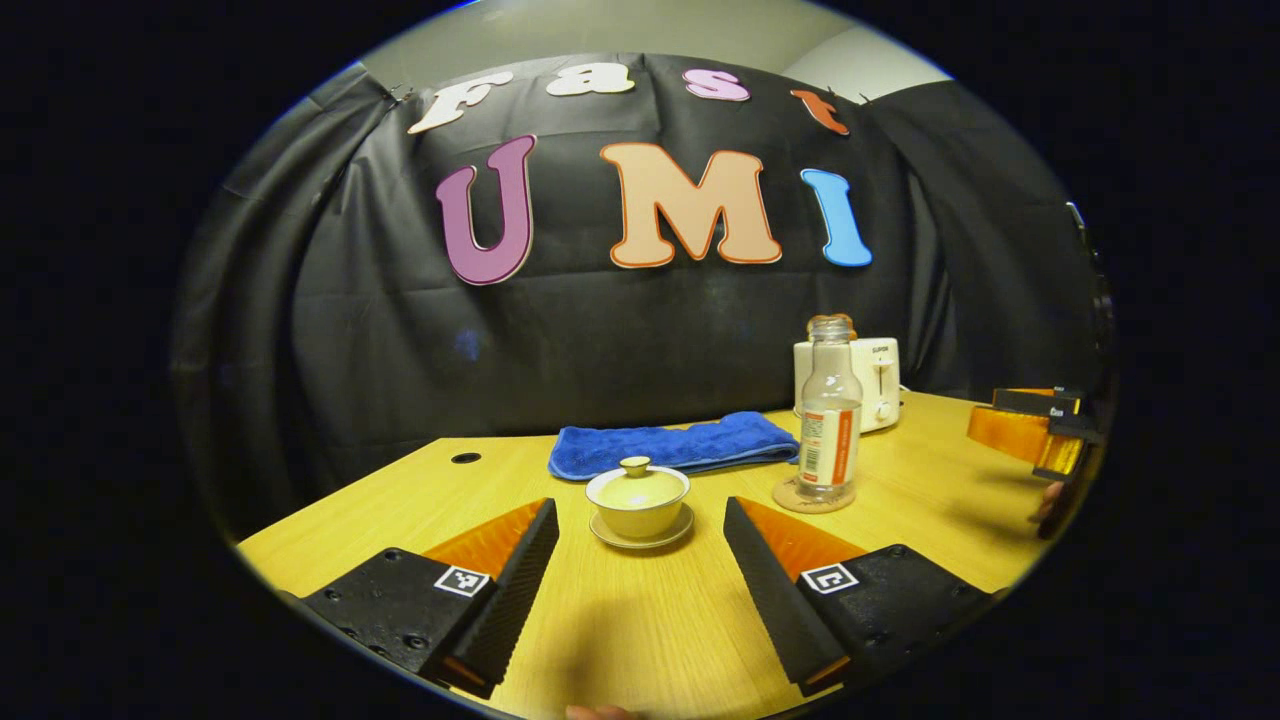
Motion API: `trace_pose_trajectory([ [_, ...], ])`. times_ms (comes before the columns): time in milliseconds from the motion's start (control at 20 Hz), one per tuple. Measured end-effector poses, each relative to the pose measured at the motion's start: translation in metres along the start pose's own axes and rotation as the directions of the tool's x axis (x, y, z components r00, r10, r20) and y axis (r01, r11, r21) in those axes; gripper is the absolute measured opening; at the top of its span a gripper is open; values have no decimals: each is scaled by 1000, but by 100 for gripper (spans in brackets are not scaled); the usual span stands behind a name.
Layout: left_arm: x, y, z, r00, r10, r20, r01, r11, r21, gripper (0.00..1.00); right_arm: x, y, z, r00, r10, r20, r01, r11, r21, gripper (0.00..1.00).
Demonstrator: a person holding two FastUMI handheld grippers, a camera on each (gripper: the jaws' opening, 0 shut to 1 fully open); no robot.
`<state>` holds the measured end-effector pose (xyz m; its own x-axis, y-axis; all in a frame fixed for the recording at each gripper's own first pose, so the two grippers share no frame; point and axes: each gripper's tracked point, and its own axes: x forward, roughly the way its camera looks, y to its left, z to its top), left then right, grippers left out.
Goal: Open the teacup lid with one hand, grasp the water bottle and pour water into the teacup with the other hand; after pouring, place the water bottle on the coaster and then close the teacup lid.
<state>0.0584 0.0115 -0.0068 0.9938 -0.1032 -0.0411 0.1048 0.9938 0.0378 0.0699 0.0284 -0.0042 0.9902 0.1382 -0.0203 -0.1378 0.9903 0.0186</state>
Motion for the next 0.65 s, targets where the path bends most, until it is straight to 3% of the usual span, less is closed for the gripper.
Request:
trace_pose_trajectory([
  [200,-28,-4,3,999,20,29,-19,999,-45,97,-21,12,1,1000,-5,1,5,1000,1,98],
  [250,-35,-4,2,999,30,29,-29,999,-45,96,-25,15,1,1000,-8,0,8,1000,0,93],
  [400,-50,-4,2,998,52,28,-51,998,-42,96,-43,24,0,1000,-12,2,12,1000,0,98],
  [450,-54,-4,2,998,62,23,-61,997,-43,96,-48,27,1,1000,-14,3,14,1000,-1,93],
  [550,-62,-5,3,997,66,31,-64,997,-42,97,-59,36,0,1000,-9,3,9,1000,-1,100],
  [650,-67,-7,2,997,65,32,-63,997,-43,96,-69,43,1,1000,-5,3,5,1000,-1,100],
])
